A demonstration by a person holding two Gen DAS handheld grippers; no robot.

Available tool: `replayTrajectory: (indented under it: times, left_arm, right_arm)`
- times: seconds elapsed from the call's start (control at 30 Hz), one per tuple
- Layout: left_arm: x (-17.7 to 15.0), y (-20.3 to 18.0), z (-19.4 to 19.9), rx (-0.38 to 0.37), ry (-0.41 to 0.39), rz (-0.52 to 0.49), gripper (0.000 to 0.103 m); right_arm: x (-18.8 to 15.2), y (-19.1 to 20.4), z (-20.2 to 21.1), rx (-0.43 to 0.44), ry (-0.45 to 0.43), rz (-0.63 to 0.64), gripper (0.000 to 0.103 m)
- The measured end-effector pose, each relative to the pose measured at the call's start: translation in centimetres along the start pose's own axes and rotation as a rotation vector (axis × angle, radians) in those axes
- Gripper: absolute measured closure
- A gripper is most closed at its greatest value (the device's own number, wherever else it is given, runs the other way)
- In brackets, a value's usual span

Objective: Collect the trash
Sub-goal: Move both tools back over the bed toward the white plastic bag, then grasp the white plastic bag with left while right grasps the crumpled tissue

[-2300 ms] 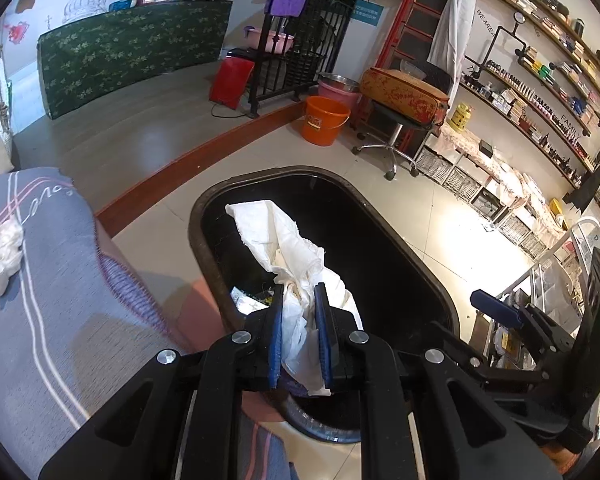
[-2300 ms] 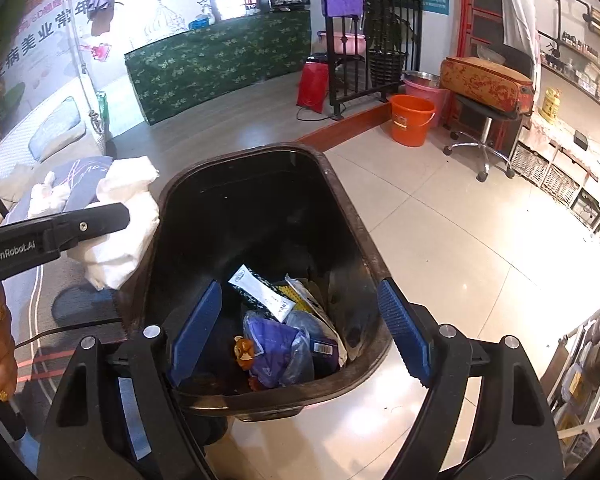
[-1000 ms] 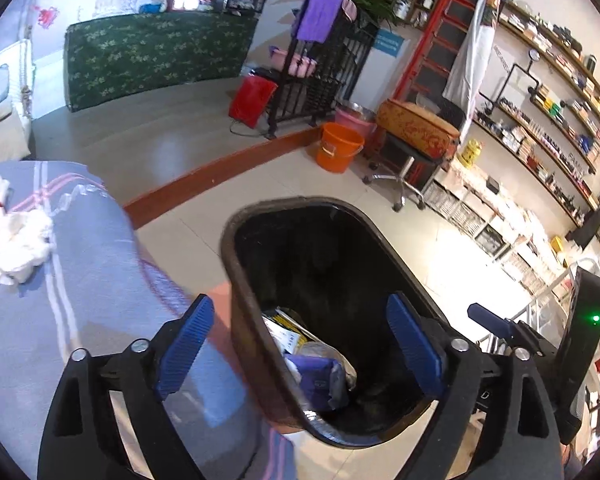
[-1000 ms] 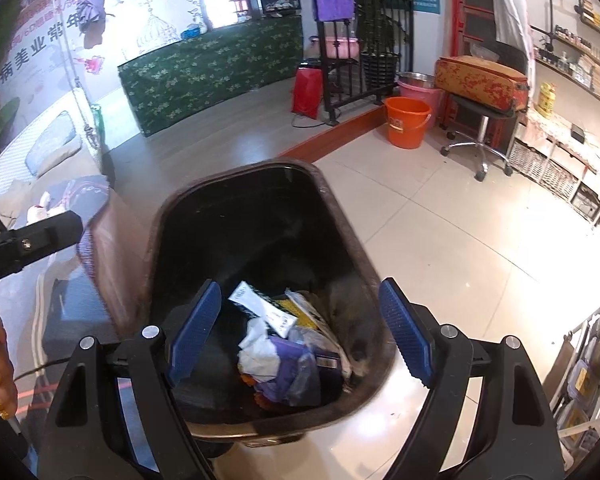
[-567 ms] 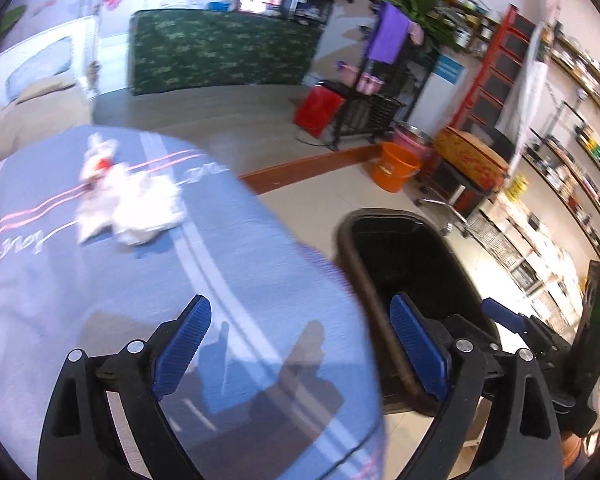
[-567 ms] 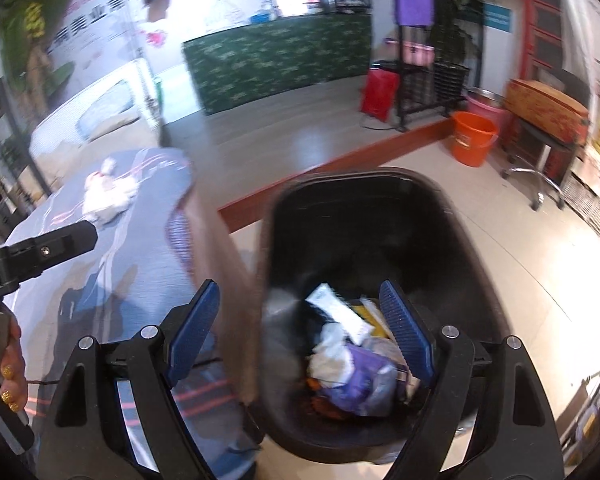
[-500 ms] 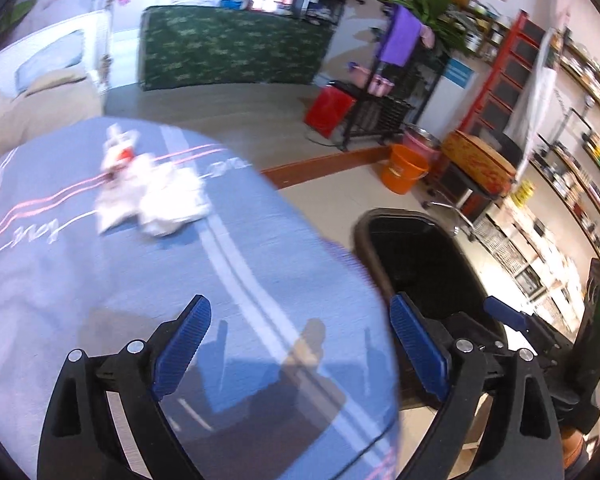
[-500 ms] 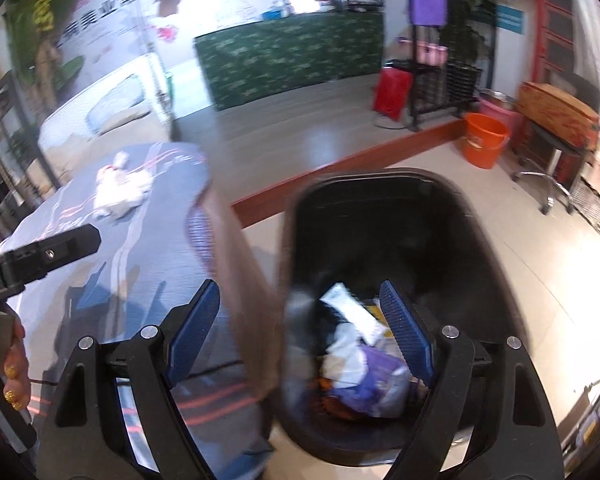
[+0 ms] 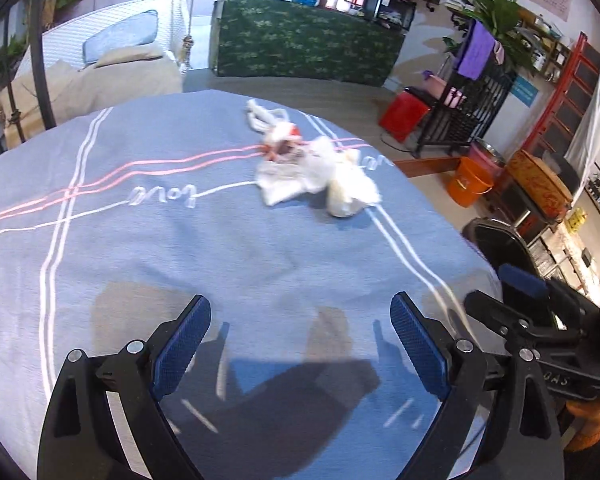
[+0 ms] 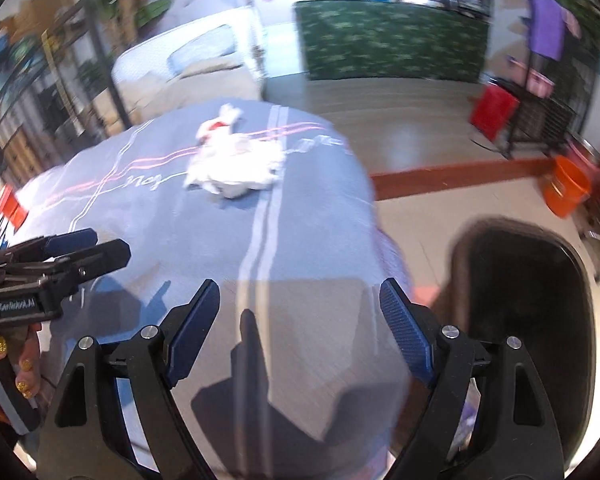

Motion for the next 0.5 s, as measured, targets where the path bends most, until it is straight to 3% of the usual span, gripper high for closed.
replayTrajectory:
  times: [0.13, 0.4, 0.5]
  left_arm:
    - [0.7, 1.7, -0.1, 0.007, -0.003, 0.011, 0.010]
    - [2.0, 3.7, -1.0, 0.007, -0.002, 0.045, 0.010]
    - [2.7, 4.0, -1.4, 0.013, -0.001, 0.042, 0.010]
  right_arm:
    - [3.2, 2.0, -1.9, 0.045, 0.004, 0.092, 0.021]
    - [7.4, 3.0, -6.9, 0.034, 0.062, 0.244, 0.021]
    - [8.1, 2.3, -8.9, 0.021, 0.087, 0.251, 0.028]
Point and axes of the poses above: each gripper's, at about its wrist camera, not at the fingertips, and z roughly against the way its jaws point, y to its left, x to its top, the point moved 10 cm from there along -z, roughly the way its jaws point, and after that the axes turned 13 degrees about z, right-handed, at the moved point
